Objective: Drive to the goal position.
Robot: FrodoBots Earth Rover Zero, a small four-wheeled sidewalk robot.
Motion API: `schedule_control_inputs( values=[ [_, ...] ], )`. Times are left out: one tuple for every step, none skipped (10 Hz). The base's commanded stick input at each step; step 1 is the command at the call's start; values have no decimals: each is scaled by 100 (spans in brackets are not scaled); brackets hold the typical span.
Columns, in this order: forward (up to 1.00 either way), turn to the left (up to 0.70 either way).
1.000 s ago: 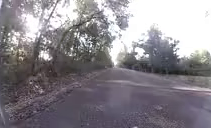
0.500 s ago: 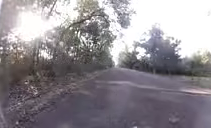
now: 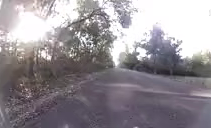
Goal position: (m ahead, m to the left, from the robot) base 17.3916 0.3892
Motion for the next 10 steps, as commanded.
schedule_control_inputs(
  values=[
    [70,0],
    [70,0],
    [70,0],
    [70,0],
    [70,0],
    [70,-3],
    [70,-10],
    [70,-17],
    [70,-25],
    [70,-28]
  ],
)
